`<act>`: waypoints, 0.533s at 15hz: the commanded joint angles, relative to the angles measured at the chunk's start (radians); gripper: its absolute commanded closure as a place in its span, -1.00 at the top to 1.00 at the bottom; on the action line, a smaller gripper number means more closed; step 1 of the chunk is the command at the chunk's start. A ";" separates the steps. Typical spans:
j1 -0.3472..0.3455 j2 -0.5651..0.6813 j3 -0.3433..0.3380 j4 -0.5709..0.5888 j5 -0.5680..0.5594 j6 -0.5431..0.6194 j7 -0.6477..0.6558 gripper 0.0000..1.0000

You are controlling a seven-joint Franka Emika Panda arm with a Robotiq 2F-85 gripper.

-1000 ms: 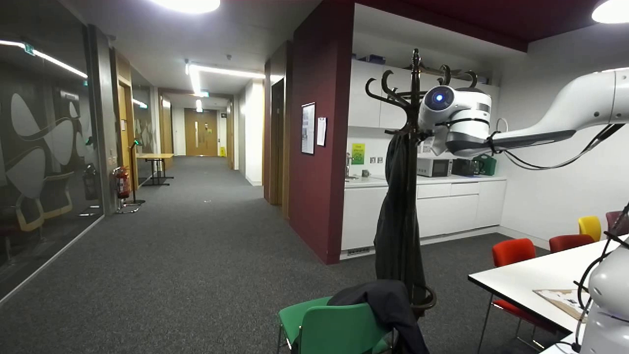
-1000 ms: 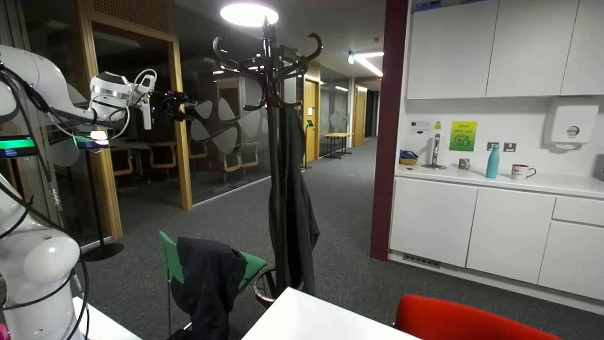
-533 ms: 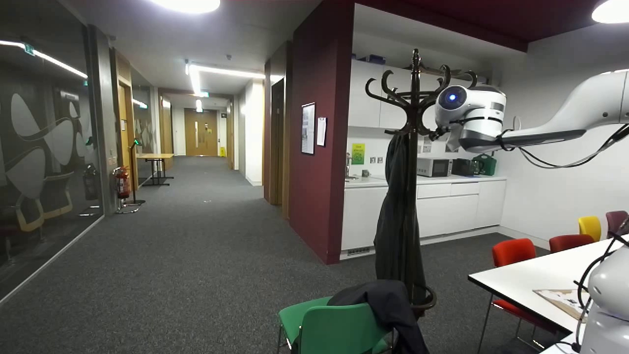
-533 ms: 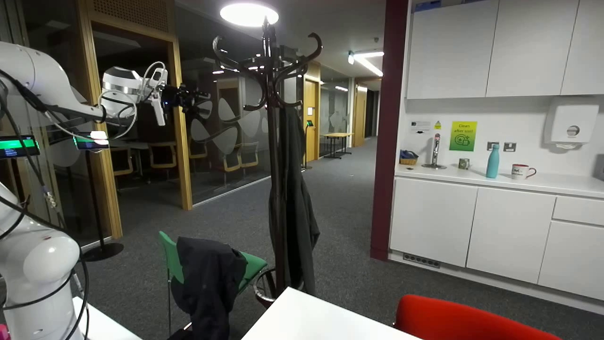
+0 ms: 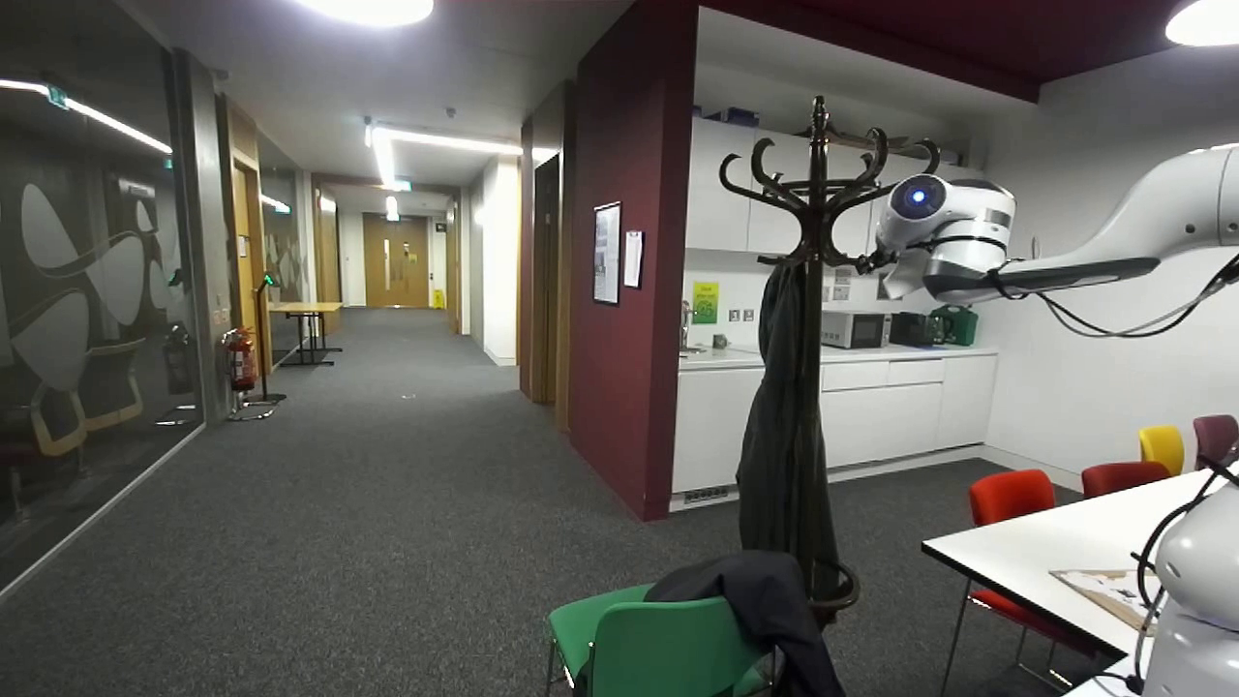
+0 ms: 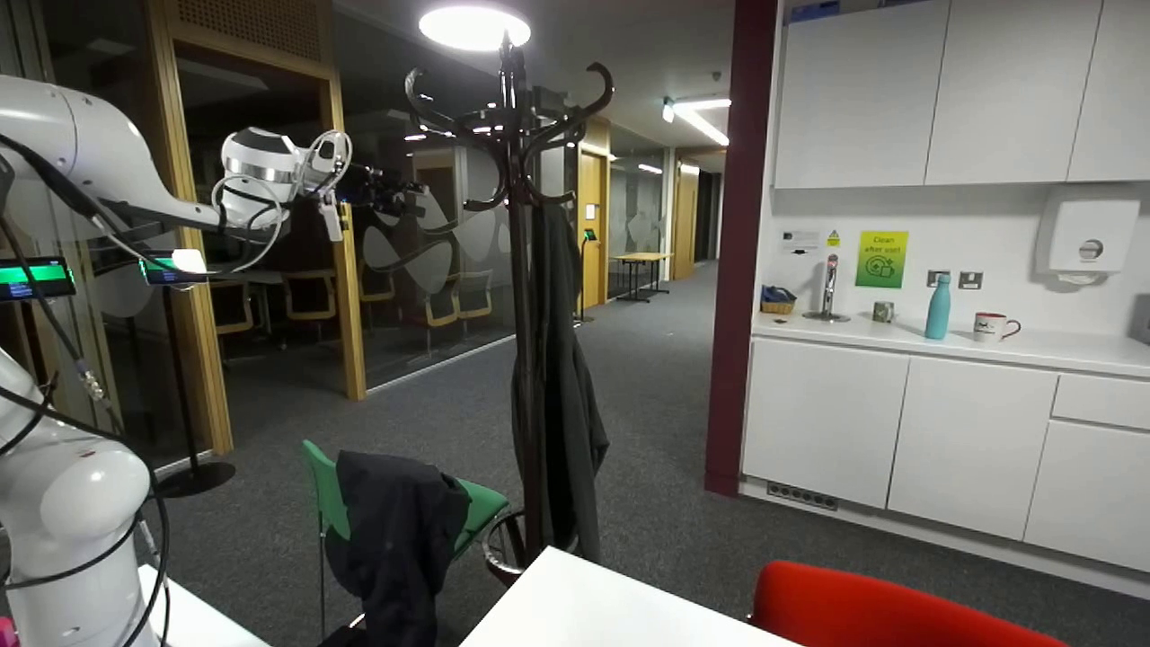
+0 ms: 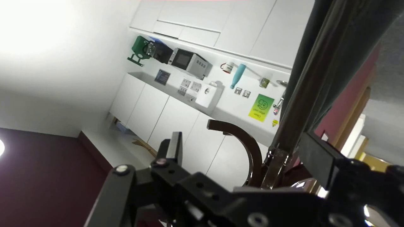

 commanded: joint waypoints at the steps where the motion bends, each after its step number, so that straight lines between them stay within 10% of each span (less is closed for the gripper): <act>1: -0.014 0.023 -0.035 0.004 0.018 0.146 0.068 1.00; 8: -0.026 0.029 -0.013 0.001 0.019 0.130 0.052 1.00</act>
